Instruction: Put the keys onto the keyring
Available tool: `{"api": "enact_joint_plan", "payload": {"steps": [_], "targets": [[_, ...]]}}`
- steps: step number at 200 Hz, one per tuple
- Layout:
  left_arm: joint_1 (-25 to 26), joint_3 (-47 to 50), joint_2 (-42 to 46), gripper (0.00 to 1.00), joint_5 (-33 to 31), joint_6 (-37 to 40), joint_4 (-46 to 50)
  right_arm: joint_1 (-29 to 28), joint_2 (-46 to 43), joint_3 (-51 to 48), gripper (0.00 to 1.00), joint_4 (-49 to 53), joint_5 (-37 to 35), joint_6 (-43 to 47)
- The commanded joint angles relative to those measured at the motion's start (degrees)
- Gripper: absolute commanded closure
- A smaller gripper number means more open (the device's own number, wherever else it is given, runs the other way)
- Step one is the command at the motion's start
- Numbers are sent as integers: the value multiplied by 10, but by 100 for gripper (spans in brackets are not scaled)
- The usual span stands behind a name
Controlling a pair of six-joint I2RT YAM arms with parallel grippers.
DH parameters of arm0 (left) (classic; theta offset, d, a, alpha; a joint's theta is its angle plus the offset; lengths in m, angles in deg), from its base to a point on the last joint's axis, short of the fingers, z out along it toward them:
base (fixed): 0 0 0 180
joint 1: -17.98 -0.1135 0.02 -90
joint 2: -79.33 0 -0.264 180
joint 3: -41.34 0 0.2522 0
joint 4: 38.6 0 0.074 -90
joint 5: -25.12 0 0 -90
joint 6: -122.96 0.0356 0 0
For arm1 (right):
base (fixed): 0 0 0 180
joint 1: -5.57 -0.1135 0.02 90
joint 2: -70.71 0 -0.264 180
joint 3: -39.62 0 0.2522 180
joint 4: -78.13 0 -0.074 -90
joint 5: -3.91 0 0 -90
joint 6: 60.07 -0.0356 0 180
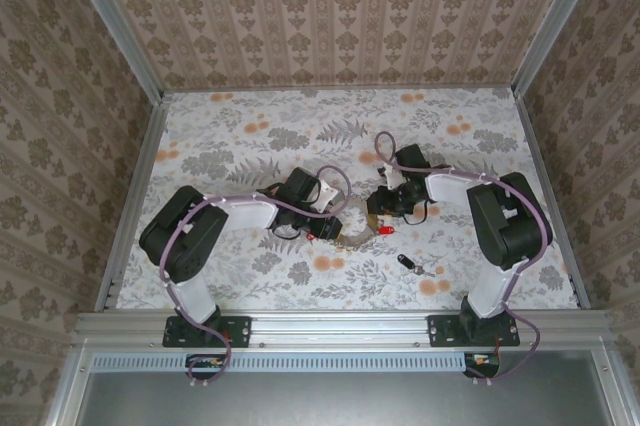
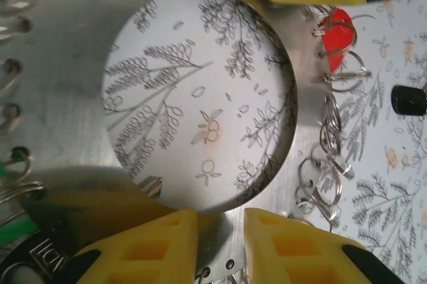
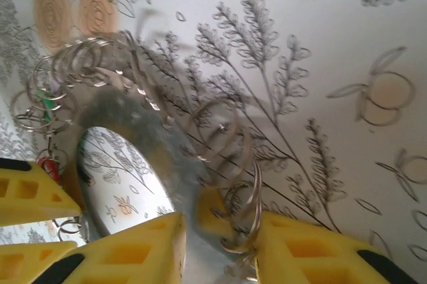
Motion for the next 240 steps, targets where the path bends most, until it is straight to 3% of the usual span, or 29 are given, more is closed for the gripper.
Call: {"api": "enact_joint_plan", "payload": {"steps": [1,28,70,103,138,147,199,240], "targets": [[3,-9,-20,75,1,-21,13,-8,11,-12,68,-46,57,-10],[2,-8,-25,76,1,-21,11,-9,11,-13,69,-45,48,0],[-4,9,4,77,-4,-28,-12,-4,-15,-18,89,-37,32,25],[-29,31,70,68,-8,-51,-62,4,-67,-19,100,-16,57,51],[-70,41,147,59,-4,-72,-82,14,-123,-25,100,-34,101,33],[-87,43,162,53,9,-81,-86,17,-136,-28,100,-51,112,15],[-176,28,185,48,104,-131,-97,33,-201,-21,100,-108,160,-49],[-182,5,171,40,172,-172,-144,36,-216,4,100,-109,180,-65]]}}
